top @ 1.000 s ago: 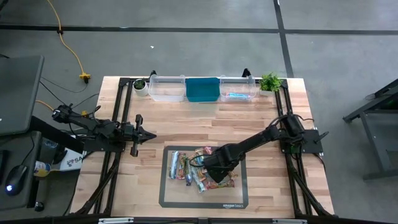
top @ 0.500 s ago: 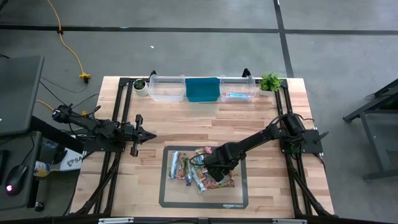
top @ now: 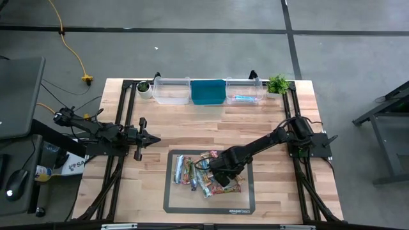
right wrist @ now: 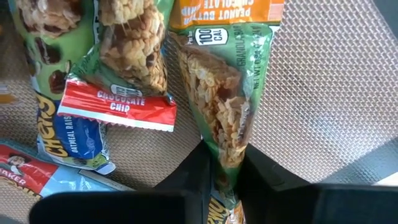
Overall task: Pick and place Granola Bars by type
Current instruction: Put the yellow granola bar into the blue bin
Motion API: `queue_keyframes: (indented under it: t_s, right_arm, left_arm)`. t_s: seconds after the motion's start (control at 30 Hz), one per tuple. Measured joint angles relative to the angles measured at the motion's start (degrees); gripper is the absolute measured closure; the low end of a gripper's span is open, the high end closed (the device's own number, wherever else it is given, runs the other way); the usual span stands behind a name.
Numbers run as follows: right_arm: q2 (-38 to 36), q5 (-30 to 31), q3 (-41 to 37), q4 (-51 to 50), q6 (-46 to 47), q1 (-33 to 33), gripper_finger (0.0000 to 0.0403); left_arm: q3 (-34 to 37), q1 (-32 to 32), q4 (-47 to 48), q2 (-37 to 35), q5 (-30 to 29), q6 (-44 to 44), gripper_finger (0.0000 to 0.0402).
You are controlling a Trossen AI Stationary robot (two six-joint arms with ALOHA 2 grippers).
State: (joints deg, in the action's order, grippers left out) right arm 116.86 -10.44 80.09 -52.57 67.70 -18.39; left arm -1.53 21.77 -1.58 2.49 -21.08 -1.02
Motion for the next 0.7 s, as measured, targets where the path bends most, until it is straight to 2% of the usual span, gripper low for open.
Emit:
queue_keyframes:
  t_s: [0.37,0.7]
  right_arm:
    - [0.0,2.2,5.2,-7.4,-1.2,0.0,0.0367]
    - [0.0,7.6,14.0,-15.5,-2.9,0.8,0.0371]
  left_arm:
    - [0.0,0.0,0.0,0.0,0.0,0.0,0.04]
    - [0.0,0.0,0.0,0.0,0.0,0.0,0.04]
